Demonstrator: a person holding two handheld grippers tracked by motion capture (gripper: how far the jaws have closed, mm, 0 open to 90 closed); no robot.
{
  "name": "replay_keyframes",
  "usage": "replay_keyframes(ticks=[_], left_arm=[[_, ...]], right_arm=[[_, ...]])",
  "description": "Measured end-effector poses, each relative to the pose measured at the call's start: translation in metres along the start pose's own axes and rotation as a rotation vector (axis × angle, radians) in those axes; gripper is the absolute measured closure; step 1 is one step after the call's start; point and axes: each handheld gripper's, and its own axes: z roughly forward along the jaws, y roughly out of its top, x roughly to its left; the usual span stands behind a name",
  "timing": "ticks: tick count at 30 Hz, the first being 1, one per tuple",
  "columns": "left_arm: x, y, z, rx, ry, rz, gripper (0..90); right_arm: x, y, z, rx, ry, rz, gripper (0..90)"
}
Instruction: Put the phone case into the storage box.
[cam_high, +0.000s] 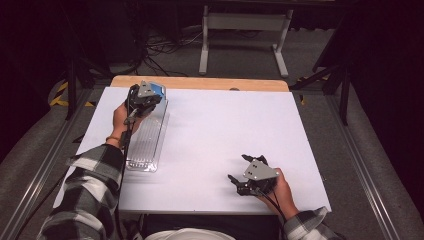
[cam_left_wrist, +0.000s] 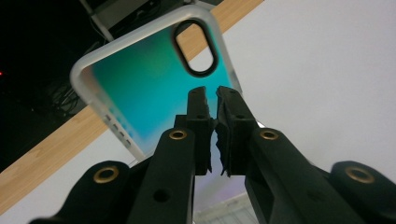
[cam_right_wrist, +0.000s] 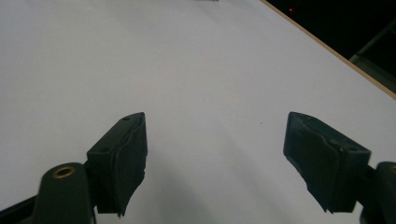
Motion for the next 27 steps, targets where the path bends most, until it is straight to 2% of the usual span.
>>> replay_keyframes(ticks=[6,9,11,13,19,27], left_arm=[[0.000,0.000,0.002,0.010,0.001,0.002,84.6],[0.001,0.001,0.002,0.018,0.015,0.020,84.7],[0.000,0.001,0.001,0.017,0.001,0.010,84.7],[0.001,0.001,0.001,0.016,0.005,0.017,84.6],[0.004,0.000,-0.007,-0.014,-0.011,-0.006,84.4],[0.006,-0.001,-0.016,-0.027,-0.017,-0.010,84.0]], right_arm=[[0.000,0.000,0.001,0.001,0.004,-0.005,22.6],[0.000,0.000,0.001,0.001,0.005,-0.004,22.9],[0.000,0.000,0.001,0.000,0.004,-0.006,22.9],[0.000,0.000,0.000,0.000,0.003,-0.004,22.9],[0.000,0.000,0.000,-0.002,-0.001,-0.004,23.0],[0.000,0.001,0.000,-0.003,0.001,-0.003,23.1]])
